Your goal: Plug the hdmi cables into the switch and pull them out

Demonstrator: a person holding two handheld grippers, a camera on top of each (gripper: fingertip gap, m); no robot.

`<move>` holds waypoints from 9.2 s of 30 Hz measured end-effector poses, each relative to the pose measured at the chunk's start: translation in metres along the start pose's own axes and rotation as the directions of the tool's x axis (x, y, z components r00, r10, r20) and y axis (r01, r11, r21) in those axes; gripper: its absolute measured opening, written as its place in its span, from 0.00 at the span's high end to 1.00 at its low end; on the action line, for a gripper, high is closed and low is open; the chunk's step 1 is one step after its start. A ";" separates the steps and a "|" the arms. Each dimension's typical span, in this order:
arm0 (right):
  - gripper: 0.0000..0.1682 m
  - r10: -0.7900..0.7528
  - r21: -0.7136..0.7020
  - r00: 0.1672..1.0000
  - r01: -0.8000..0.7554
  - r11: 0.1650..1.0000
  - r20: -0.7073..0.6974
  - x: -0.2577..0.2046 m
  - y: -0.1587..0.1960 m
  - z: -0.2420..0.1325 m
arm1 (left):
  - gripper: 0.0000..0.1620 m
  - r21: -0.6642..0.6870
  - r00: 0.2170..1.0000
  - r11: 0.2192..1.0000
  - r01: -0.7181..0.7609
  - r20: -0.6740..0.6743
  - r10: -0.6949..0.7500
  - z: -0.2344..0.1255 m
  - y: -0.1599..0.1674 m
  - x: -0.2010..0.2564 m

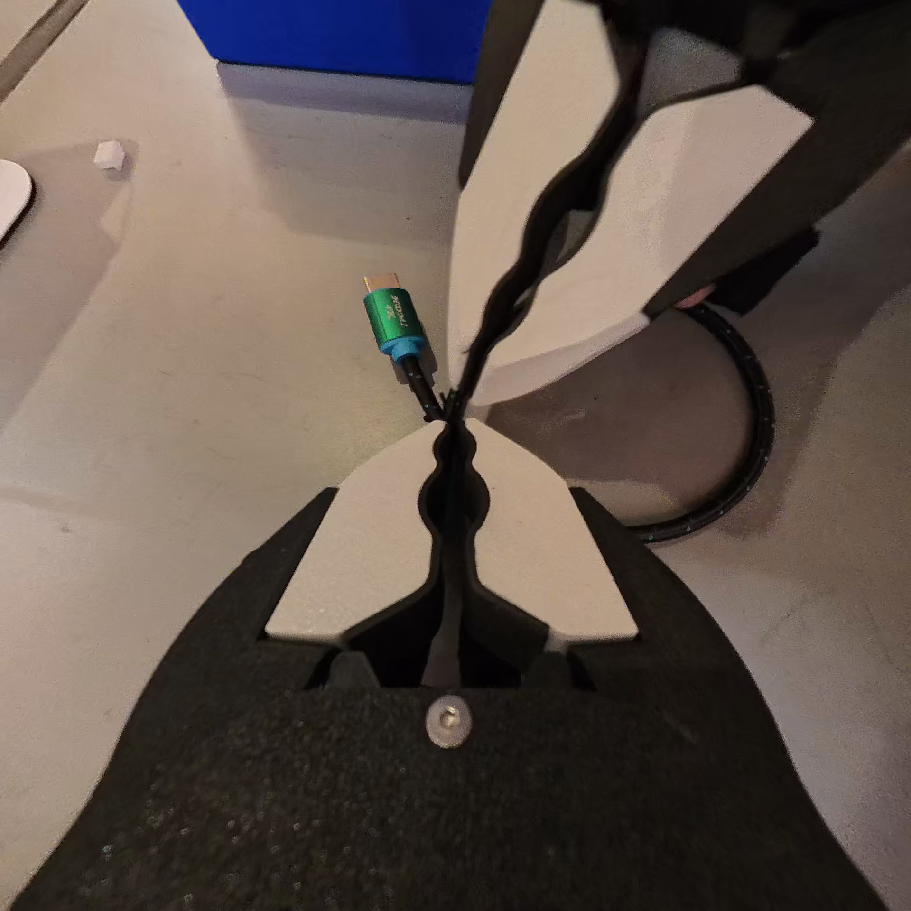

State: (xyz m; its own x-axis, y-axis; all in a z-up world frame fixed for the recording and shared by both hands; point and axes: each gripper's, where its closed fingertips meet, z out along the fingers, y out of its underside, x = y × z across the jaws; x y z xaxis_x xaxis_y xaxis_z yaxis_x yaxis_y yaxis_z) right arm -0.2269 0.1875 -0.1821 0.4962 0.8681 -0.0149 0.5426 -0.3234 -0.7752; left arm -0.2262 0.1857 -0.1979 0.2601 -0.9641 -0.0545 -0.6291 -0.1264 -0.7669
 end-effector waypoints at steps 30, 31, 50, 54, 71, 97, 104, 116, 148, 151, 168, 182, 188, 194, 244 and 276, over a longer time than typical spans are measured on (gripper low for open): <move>1.00 -0.065 0.032 0.998 0.065 0.997 0.008 0.005 -0.001 -0.002 | 0.99 -0.001 1.000 1.000 0.018 -0.018 -0.018 0.001 0.000 0.000; 1.00 -0.071 0.023 0.997 0.071 0.997 0.005 0.006 0.000 0.000 | 0.99 -0.001 1.000 1.000 0.019 -0.020 -0.019 0.001 0.000 0.000; 1.00 -0.027 -0.033 0.998 0.029 0.999 0.055 0.005 0.012 0.002 | 0.98 -0.001 1.000 1.000 0.010 -0.012 -0.010 0.001 0.000 -0.001; 1.00 -0.032 -0.072 0.999 0.034 0.997 0.037 0.007 0.020 0.006 | 0.99 -0.001 1.000 1.000 0.011 -0.014 -0.011 0.001 0.000 -0.001; 0.96 -0.010 -0.038 0.999 0.012 0.999 0.045 0.008 0.013 0.003 | 0.99 -0.001 1.000 1.000 0.011 -0.012 -0.011 0.001 0.000 -0.001; 1.00 -0.118 -0.067 0.992 0.120 0.991 0.037 0.005 0.016 0.002 | 0.98 -0.002 1.000 1.000 0.028 0.002 -0.028 0.000 0.000 -0.004; 1.00 -0.079 -0.017 0.994 0.080 0.997 0.072 0.001 0.009 0.000 | 0.99 -0.001 1.000 1.000 0.028 -0.011 -0.028 0.000 0.000 -0.002; 1.00 -0.053 -0.028 0.998 0.054 0.998 0.043 0.005 0.001 0.009 | 0.99 -0.001 1.000 1.000 0.015 -0.004 -0.015 0.000 0.000 -0.001; 1.00 -0.232 -0.006 0.970 0.233 0.972 0.071 -0.003 0.005 0.004 | 0.99 -0.001 1.000 1.000 0.019 -0.012 -0.019 0.000 0.000 0.000; 1.00 -0.235 0.043 0.969 0.233 0.972 0.070 0.001 -0.001 -0.004 | 0.99 -0.001 1.000 1.000 0.019 -0.012 -0.019 0.000 0.000 0.000; 1.00 -0.295 0.046 0.939 0.292 0.955 0.174 -0.005 0.007 0.003 | 0.99 0.004 0.993 0.999 -0.033 -0.109 0.033 -0.001 0.001 0.014; 1.00 -0.283 0.018 0.956 0.282 0.959 0.076 0.005 0.013 -0.007 | 0.99 0.002 0.995 1.000 -0.013 -0.098 0.013 -0.001 0.001 0.010; 0.98 -0.136 0.053 0.972 0.128 0.990 0.193 -0.002 0.004 -0.004 | 0.99 0.003 0.994 1.000 -0.024 -0.107 0.024 -0.001 0.001 0.012; 0.98 -0.116 0.033 0.970 0.111 0.993 0.214 -0.005 0.006 0.001 | 0.99 0.005 0.994 0.999 -0.038 -0.107 0.038 -0.001 0.001 0.013; 1.00 -0.157 -0.028 0.966 0.166 0.986 0.204 -0.011 0.019 0.004 | 0.99 0.003 0.996 1.000 -0.029 -0.090 0.029 -0.002 0.002 0.009; 0.93 -0.215 0.038 0.969 0.212 0.976 0.118 -0.004 0.005 0.001 | 0.87 -0.049 0.997 0.998 -0.025 -0.068 0.022 -0.003 0.011 0.004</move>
State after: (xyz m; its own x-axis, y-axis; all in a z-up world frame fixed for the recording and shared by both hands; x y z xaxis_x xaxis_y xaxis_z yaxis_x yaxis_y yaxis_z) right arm -0.2269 0.1822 -0.1867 0.2840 0.9557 0.0778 0.6095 -0.1173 -0.7840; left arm -0.2342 0.1796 -0.2048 0.1958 -0.9803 -0.0271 -0.6708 -0.1137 -0.7329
